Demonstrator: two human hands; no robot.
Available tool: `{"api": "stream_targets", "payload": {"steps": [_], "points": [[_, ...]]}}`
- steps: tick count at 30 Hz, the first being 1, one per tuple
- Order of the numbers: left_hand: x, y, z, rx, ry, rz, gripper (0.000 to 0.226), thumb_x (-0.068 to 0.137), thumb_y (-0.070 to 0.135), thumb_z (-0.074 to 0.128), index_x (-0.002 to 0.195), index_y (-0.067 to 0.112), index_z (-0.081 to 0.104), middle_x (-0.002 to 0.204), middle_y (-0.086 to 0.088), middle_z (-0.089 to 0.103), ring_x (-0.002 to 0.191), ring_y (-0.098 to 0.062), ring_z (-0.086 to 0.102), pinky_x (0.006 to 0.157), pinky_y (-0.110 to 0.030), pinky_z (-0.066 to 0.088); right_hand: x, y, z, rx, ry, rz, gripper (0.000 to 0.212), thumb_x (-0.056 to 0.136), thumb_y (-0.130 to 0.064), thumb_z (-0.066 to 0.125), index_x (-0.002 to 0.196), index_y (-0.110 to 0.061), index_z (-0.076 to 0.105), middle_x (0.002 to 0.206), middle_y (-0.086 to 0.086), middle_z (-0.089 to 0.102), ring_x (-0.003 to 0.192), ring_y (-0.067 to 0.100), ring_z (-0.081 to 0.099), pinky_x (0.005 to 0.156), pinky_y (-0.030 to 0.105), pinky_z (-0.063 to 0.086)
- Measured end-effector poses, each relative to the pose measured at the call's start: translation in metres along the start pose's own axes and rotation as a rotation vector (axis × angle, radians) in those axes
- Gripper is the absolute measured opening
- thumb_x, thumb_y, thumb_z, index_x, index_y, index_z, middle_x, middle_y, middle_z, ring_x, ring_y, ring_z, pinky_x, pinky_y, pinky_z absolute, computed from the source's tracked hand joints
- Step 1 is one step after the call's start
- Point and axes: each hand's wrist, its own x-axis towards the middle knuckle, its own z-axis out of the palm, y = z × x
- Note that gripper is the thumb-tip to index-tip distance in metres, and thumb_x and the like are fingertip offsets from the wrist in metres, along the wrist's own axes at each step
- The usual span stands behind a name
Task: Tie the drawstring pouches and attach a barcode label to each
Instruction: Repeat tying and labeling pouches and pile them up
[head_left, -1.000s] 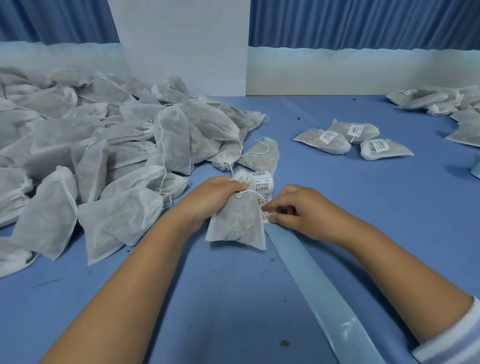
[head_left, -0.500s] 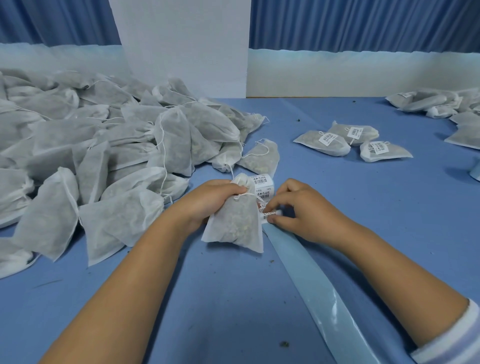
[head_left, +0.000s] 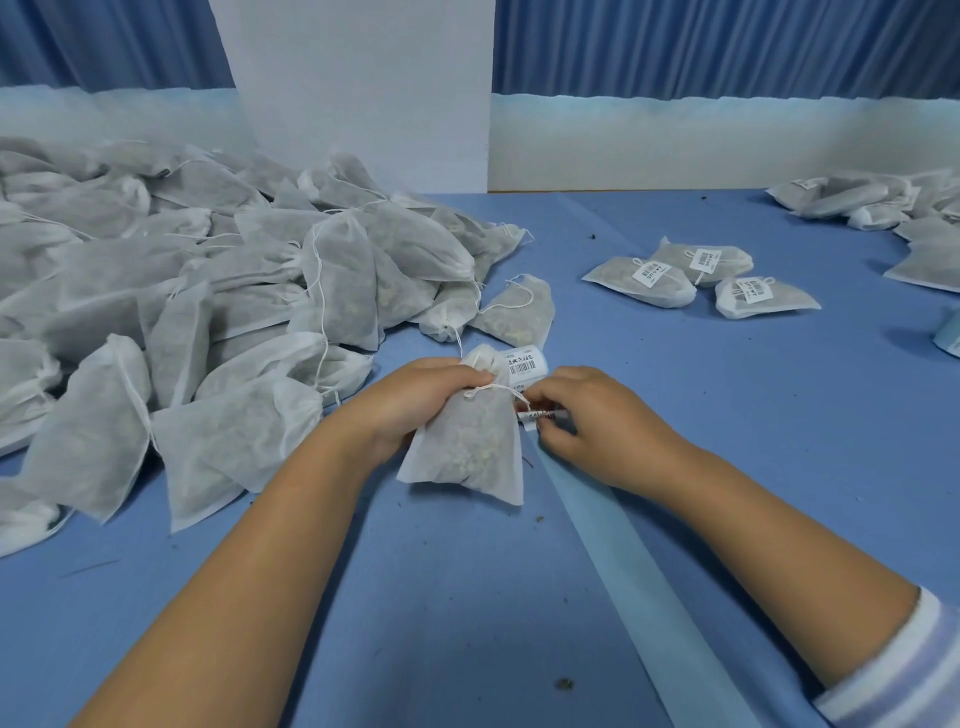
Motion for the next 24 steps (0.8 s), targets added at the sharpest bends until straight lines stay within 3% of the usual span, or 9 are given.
{"api": "stream_targets", "payload": {"steps": [6, 13, 16, 19, 22, 24], "points": [[0.000, 0.000, 0.001, -0.017, -0.014, -0.003, 0.015, 0.094, 0.021, 0.063, 0.085, 0.018, 0.075, 0.079, 0.002, 0.076, 0.065, -0.006, 0.069, 0.055, -0.016, 0.052, -0.001, 0.002, 0.000, 0.027, 0.043, 0.021, 0.019, 0.086, -0.013, 0.062, 0.101, -0.019, 0.072, 0.097, -0.001, 0.054, 0.096, 0.018, 0.049, 0.082, 0.035, 0.045], [0.003, -0.003, -0.001, 0.010, -0.023, -0.008, 0.014, 0.094, 0.023, 0.064, 0.091, 0.015, 0.074, 0.082, 0.001, 0.075, 0.068, -0.008, 0.069, 0.058, -0.016, 0.053, -0.001, 0.005, 0.000, 0.069, 0.051, -0.005, 0.014, 0.082, -0.011, 0.064, 0.093, -0.019, 0.066, 0.094, -0.005, 0.059, 0.088, 0.014, 0.053, 0.079, 0.034, 0.046], [0.004, -0.004, -0.002, -0.004, -0.024, 0.011, 0.016, 0.094, 0.022, 0.064, 0.084, 0.018, 0.076, 0.082, 0.000, 0.076, 0.069, -0.008, 0.070, 0.058, -0.016, 0.053, 0.000, 0.007, 0.001, 0.114, 0.071, -0.014, 0.014, 0.085, -0.015, 0.067, 0.098, -0.021, 0.068, 0.091, -0.010, 0.059, 0.075, -0.001, 0.051, 0.069, 0.019, 0.038], [0.004, -0.004, -0.003, -0.018, -0.024, 0.027, 0.028, 0.094, 0.021, 0.063, 0.071, 0.023, 0.080, 0.081, 0.002, 0.076, 0.070, -0.009, 0.071, 0.058, -0.017, 0.054, -0.001, 0.011, -0.002, 0.173, 0.089, -0.013, 0.028, 0.085, -0.022, 0.072, 0.112, -0.026, 0.066, 0.098, -0.013, 0.060, 0.085, -0.002, 0.053, 0.072, 0.007, 0.037], [0.006, -0.005, -0.004, -0.024, -0.020, 0.029, 0.029, 0.095, 0.020, 0.062, 0.072, 0.024, 0.080, 0.086, -0.001, 0.077, 0.076, -0.011, 0.072, 0.065, -0.021, 0.057, -0.002, 0.012, -0.005, 0.105, 0.047, -0.033, 0.035, 0.081, -0.033, 0.077, 0.114, -0.029, 0.066, 0.105, -0.010, 0.058, 0.099, 0.009, 0.051, 0.084, 0.020, 0.041], [0.006, -0.005, -0.003, -0.038, -0.011, 0.027, 0.020, 0.095, 0.020, 0.062, 0.084, 0.018, 0.079, 0.098, -0.008, 0.077, 0.092, -0.020, 0.072, 0.084, -0.031, 0.056, -0.002, 0.011, -0.007, 0.041, -0.004, -0.043, 0.032, 0.081, -0.039, 0.076, 0.111, -0.028, 0.070, 0.109, -0.007, 0.059, 0.104, 0.013, 0.050, 0.092, 0.028, 0.041]]}}
